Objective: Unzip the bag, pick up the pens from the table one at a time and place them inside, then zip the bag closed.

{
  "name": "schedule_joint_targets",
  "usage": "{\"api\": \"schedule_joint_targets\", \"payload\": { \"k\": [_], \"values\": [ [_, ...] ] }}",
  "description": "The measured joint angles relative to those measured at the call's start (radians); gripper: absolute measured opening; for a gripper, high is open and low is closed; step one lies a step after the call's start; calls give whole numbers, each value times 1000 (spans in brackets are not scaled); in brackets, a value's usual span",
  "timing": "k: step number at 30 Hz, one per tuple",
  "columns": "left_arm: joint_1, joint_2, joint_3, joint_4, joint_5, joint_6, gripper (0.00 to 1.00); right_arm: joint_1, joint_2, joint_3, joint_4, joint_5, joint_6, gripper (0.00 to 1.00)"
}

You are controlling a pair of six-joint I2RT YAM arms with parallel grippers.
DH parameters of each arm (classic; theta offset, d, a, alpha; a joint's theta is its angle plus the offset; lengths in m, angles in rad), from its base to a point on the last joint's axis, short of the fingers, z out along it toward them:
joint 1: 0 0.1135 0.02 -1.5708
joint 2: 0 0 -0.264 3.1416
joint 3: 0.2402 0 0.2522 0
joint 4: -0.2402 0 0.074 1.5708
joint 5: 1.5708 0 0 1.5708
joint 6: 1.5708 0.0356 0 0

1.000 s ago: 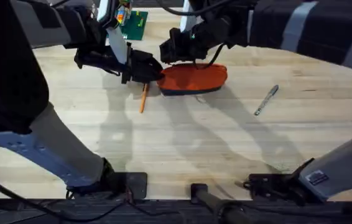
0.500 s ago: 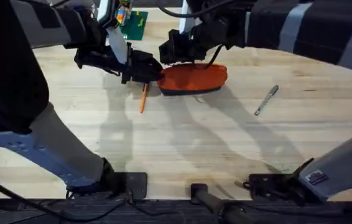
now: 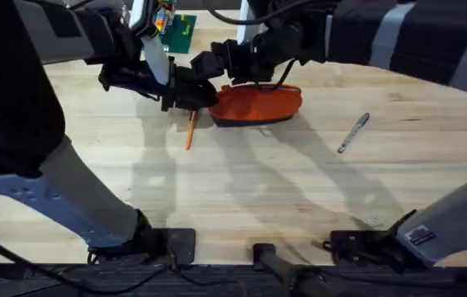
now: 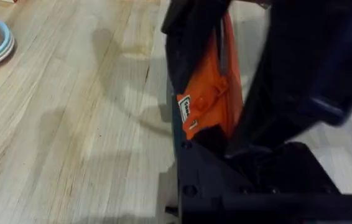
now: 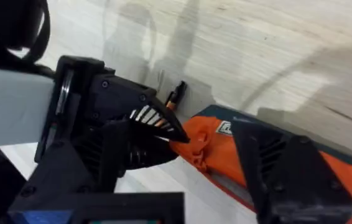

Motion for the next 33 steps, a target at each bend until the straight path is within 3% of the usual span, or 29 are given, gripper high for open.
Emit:
{"api": "schedule_joint_targets", "payload": {
  "k": [18, 33],
  "values": [
    [0, 0, 0, 0, 0, 0, 42, -16, -45, 2, -24, -7, -138, 996],
    [0, 0, 0, 0, 0, 0, 42, -117, -232, 2, -201, -7, -274, 996]
  ]
}}
